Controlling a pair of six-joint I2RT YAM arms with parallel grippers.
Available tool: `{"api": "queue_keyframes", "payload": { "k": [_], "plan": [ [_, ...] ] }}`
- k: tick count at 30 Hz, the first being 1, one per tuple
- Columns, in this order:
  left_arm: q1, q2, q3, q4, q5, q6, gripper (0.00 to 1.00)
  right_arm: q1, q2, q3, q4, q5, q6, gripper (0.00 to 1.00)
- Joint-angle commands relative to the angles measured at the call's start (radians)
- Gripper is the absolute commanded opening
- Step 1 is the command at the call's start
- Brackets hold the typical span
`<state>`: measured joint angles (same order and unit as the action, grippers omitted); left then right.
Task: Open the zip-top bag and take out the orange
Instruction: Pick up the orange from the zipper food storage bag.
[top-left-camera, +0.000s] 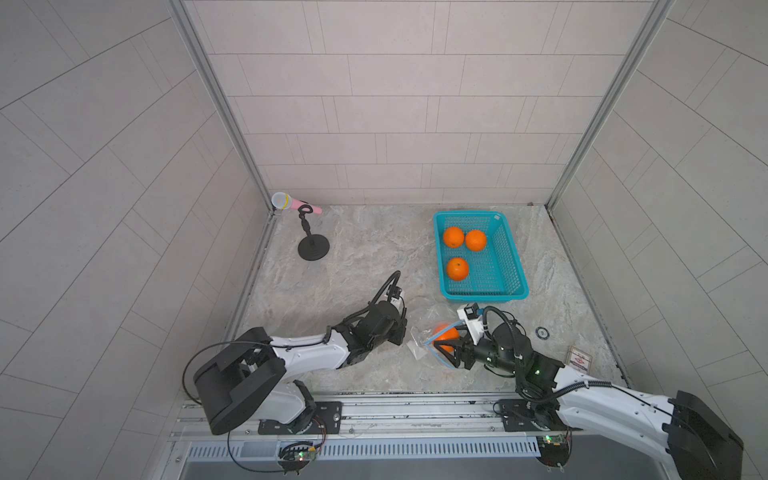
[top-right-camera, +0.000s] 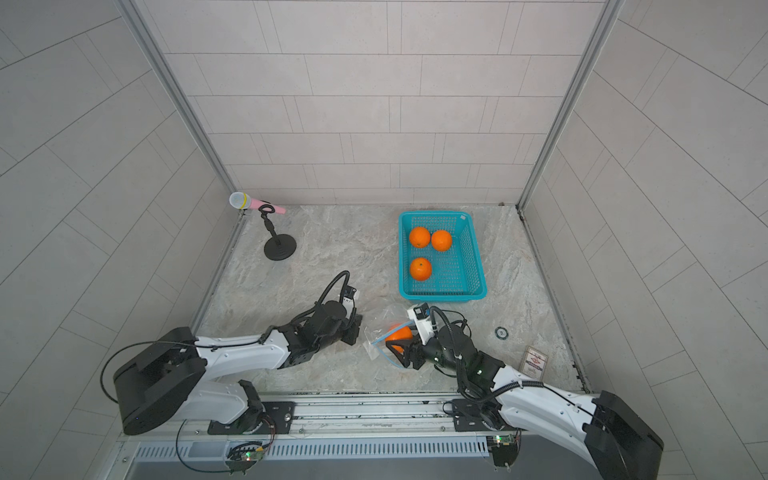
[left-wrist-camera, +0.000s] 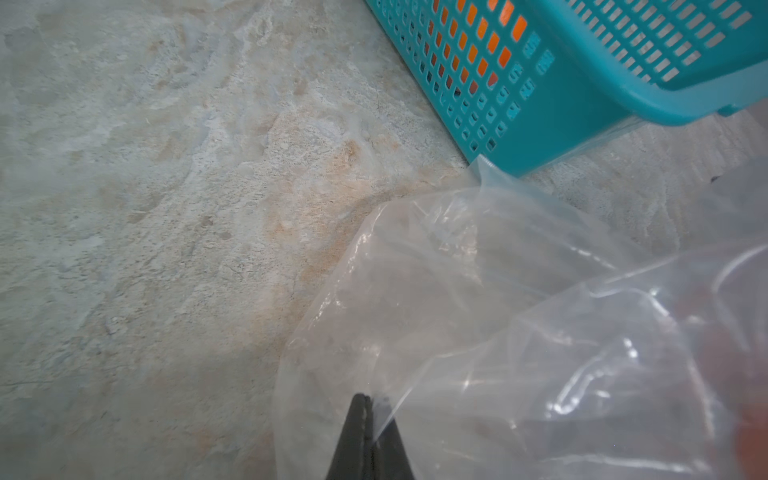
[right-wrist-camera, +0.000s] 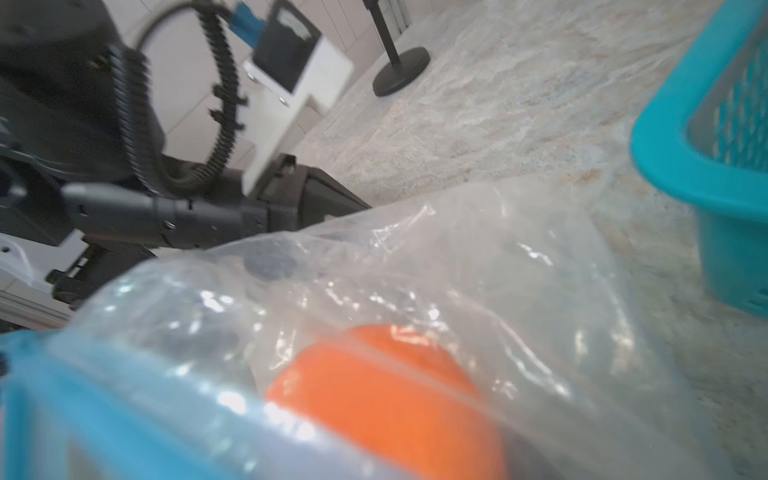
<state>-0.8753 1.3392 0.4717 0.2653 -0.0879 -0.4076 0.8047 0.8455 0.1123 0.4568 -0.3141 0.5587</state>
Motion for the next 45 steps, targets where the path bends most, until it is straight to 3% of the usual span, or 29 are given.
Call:
{"api": "queue_keyframes", "payload": {
  "k": [1, 3, 6, 12, 21, 24, 27, 33, 40, 45],
  "plan": [
    [0.028, -0.064, -0.001, -0.157, -0.178, 0.013, 0.00, -0.015, 0.077, -0.025, 0.131, -0.019, 0.029, 0.63],
    [0.043, -0.076, -0.020, -0.143, -0.179, 0.010, 0.00, -0.012, 0.119, -0.003, 0.136, -0.026, 0.025, 0.62],
    [0.048, -0.093, -0.035, -0.121, -0.121, 0.004, 0.05, 0.043, 0.183, 0.092, -0.073, 0.138, -0.110, 0.61],
    [0.048, -0.169, -0.005, -0.194, -0.107, 0.021, 0.07, 0.076, 0.288, 0.105, -0.047, 0.281, -0.199, 0.61],
    [0.044, -0.136, -0.026, -0.120, 0.001, 0.011, 0.07, 0.097, 0.480, 0.096, 0.106, 0.325, -0.227, 0.61],
    [0.044, -0.114, -0.031, -0.103, 0.011, 0.005, 0.14, 0.100, 0.527, 0.096, 0.136, 0.316, -0.226, 0.61],
    [0.044, -0.129, -0.043, -0.077, 0.038, 0.005, 0.15, 0.102, 0.517, 0.100, 0.123, 0.303, -0.209, 0.66],
    [0.039, -0.112, -0.057, -0.050, 0.057, -0.010, 0.15, 0.102, 0.450, 0.169, -0.057, 0.263, -0.187, 0.90],
    [0.018, -0.072, -0.061, -0.014, 0.053, -0.022, 0.14, 0.111, 0.334, 0.203, -0.148, 0.263, -0.169, 0.93],
    [0.013, -0.063, -0.064, -0.008, 0.050, -0.022, 0.13, 0.111, 0.378, 0.200, -0.110, 0.257, -0.174, 0.92]
  ]
}}
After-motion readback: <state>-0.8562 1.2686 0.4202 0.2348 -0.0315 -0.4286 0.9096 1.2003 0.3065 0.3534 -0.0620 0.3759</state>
